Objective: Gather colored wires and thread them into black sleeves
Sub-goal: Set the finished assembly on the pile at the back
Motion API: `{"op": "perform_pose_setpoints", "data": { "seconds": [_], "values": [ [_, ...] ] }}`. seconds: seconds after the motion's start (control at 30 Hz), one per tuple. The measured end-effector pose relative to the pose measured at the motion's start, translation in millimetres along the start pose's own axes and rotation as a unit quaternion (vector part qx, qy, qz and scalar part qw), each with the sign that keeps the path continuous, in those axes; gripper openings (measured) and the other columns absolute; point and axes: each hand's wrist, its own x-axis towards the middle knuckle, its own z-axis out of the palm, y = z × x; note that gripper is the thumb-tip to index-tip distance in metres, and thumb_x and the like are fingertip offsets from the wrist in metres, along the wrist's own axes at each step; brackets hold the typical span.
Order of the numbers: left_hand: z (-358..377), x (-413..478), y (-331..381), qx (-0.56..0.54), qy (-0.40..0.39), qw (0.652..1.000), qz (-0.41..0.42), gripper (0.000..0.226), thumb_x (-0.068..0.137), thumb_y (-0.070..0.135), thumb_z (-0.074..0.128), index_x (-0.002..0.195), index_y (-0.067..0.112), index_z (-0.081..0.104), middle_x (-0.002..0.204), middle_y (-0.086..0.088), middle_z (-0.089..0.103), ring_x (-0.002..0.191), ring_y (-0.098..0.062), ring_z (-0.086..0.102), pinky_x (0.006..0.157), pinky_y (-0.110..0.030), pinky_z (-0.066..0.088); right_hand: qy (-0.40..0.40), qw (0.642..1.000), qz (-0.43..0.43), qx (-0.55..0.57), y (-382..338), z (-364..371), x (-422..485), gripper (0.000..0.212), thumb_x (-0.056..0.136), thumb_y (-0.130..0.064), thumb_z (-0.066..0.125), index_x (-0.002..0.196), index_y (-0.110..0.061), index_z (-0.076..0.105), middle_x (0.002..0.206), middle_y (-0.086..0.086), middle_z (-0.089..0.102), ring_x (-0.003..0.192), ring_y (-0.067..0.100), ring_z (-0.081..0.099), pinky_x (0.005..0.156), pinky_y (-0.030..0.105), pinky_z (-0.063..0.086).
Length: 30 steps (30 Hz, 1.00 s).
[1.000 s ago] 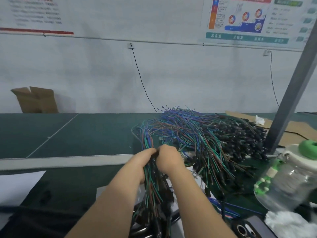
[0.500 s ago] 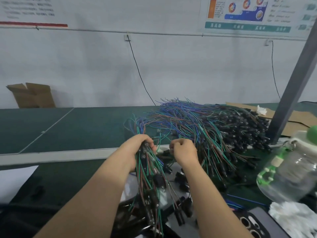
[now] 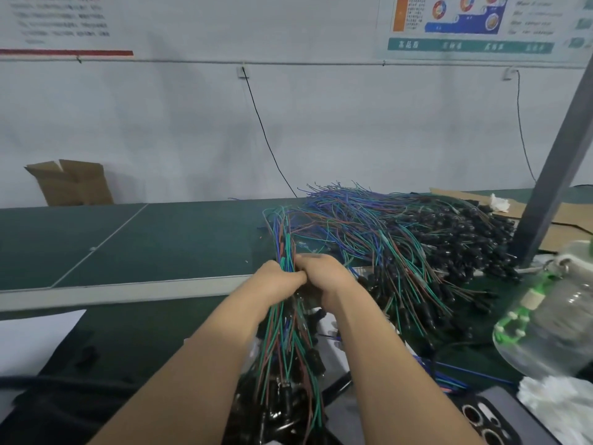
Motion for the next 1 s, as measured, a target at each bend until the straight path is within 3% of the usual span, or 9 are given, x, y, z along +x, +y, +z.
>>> {"op": "perform_pose_setpoints", "data": {
  "seconds": [0.1,0.2,0.27,0.37,0.6,0.67,0.77,0.87,1.0],
  "values": [
    [-6.5,-2.4,8.4,-0.087,-0.004,0.996,-0.028,0.031,0.075,0.012,0.064,0.102,-0.001,0.064,0.095,-0.023,0.068,0.088,-0.033,0.067,0.085,-0.043,0.054,-0.006,0.999,0.0,-0.033,-4.2,-5.4,-2.9,0.037,0.099,-0.036,0.046,0.077,-0.014,0.066,0.077,0.007,0.062,0.07,0.021,0.056,0.074,0.034,0.045],
    [-23.0,-8.6,33.8,-0.161,0.035,0.986,-0.015,0.008,0.079,0.004,0.06,0.073,0.0,0.064,0.06,-0.011,0.066,0.052,-0.021,0.059,0.052,-0.022,0.048,0.062,0.998,0.006,0.032,-19.2,-15.1,-9.2,0.045,0.1,-0.039,0.042,0.105,-0.004,0.069,0.095,0.013,0.069,0.081,0.024,0.062,0.073,0.033,0.046],
    [-39.6,-19.5,59.8,-0.206,0.041,0.977,0.022,0.025,0.087,0.007,0.058,0.062,0.006,0.058,0.043,-0.002,0.057,0.039,-0.015,0.052,0.042,-0.018,0.039,0.09,0.985,0.03,0.142,-30.4,-22.1,-18.1,0.045,0.101,-0.038,0.041,0.1,-0.002,0.068,0.082,0.01,0.072,0.068,0.021,0.062,0.06,0.027,0.047],
    [-73.3,-45.7,103.1,-0.21,0.07,0.971,0.092,0.022,0.089,0.01,0.055,0.068,0.005,0.056,0.047,-0.002,0.057,0.044,-0.015,0.051,0.047,-0.021,0.041,0.09,0.977,0.052,0.187,-47.4,-26.6,-35.3,0.044,0.102,-0.034,0.04,0.083,-0.003,0.065,0.055,0.004,0.066,0.054,0.016,0.056,0.055,0.025,0.042],
    [-170.6,-153.2,185.6,-0.072,0.09,0.972,0.205,0.014,0.088,0.01,0.057,0.075,0.008,0.054,0.04,0.001,0.057,0.048,-0.017,0.059,0.056,-0.024,0.051,0.172,0.97,-0.045,0.166,-116.8,-29.1,-103.5,0.048,0.102,-0.037,0.037,0.098,0.0,0.068,0.07,0.006,0.062,0.05,0.014,0.048,0.046,0.022,0.034],
    [-184.0,-184.0,187.5,-0.058,0.064,0.974,0.208,0.013,0.089,0.009,0.057,0.077,0.01,0.052,0.039,0.002,0.056,0.038,-0.012,0.056,0.045,-0.017,0.046,0.12,0.971,-0.046,0.2,-143.9,-25.5,-132.4,0.06,0.101,-0.048,0.032,0.105,0.001,0.066,0.089,0.01,0.067,0.065,0.019,0.059,0.059,0.027,0.042],
    [-192.8,-231.8,175.2,0.002,0.041,0.975,0.217,0.014,0.089,0.012,0.058,0.075,0.012,0.053,0.045,0.001,0.057,0.046,-0.015,0.055,0.064,-0.029,0.047,-0.064,0.962,-0.065,0.259,-177.8,-8.4,-190.2,0.077,0.092,-0.068,0.027,0.111,-0.002,0.062,0.099,0.009,0.072,0.092,0.022,0.069,0.087,0.035,0.049],
    [-196.6,-287.1,151.8,0.086,0.012,0.97,0.226,0.011,0.085,0.012,0.058,0.074,0.008,0.058,0.057,-0.006,0.057,0.06,-0.023,0.052,0.073,-0.036,0.049,-0.189,0.919,-0.113,0.327,-199.5,15.1,-259.6,0.083,0.084,-0.075,0.036,0.116,-0.002,0.058,0.082,0.006,0.068,0.07,0.019,0.066,0.074,0.031,0.053],
    [-209.6,-374.6,113.4,0.172,-0.027,0.956,0.235,0.007,0.085,0.011,0.057,0.083,0.005,0.059,0.065,-0.012,0.054,0.067,-0.025,0.05,0.073,-0.037,0.043,-0.182,0.907,-0.108,0.364,-196.1,58.8,-351.6,0.066,0.087,-0.064,0.048,0.107,-0.001,0.059,0.083,0.01,0.064,0.07,0.023,0.059,0.064,0.029,0.05]
  ]
}}
